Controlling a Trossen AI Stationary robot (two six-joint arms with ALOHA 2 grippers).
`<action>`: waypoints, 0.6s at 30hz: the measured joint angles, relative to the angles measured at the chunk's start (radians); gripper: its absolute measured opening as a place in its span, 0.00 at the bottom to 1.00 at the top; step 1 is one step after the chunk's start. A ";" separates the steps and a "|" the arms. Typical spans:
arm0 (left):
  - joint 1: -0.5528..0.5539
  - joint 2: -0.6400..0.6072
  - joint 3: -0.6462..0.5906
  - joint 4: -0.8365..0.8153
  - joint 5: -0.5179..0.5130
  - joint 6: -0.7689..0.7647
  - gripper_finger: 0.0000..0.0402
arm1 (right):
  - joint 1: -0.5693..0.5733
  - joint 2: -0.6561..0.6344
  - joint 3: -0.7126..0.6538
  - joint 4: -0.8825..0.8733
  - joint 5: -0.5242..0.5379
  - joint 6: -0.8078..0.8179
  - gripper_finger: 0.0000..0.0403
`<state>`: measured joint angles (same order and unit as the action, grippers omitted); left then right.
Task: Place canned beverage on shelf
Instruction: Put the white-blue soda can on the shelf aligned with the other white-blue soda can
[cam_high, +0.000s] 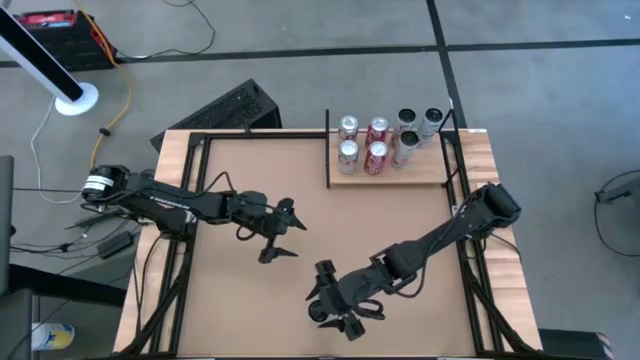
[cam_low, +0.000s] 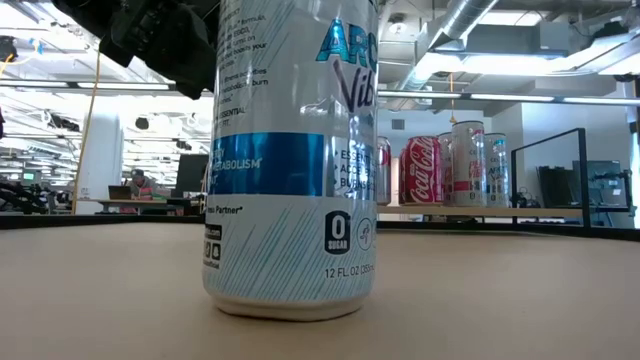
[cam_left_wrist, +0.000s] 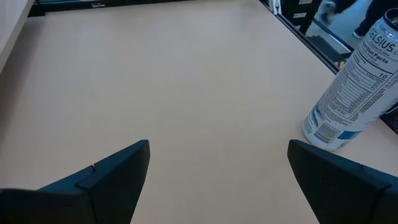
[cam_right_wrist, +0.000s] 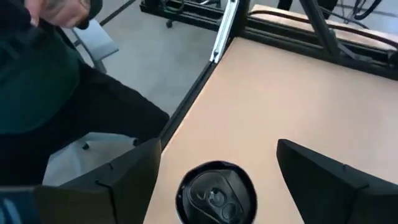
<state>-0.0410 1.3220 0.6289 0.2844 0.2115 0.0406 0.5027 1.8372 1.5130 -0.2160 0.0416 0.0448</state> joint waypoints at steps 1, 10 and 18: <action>0.000 0.000 0.000 0.000 0.000 0.000 0.91 | 0.001 -0.001 -0.002 -0.012 0.014 0.000 0.86; 0.000 0.000 0.000 0.002 0.000 -0.001 0.91 | 0.001 0.021 -0.004 -0.039 0.040 -0.011 0.88; 0.000 0.000 0.000 0.000 -0.001 0.000 0.91 | 0.009 0.070 -0.007 -0.051 0.052 -0.016 0.88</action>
<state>-0.0406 1.3220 0.6289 0.2840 0.2104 0.0402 0.5121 1.9068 1.5059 -0.2669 0.0940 0.0292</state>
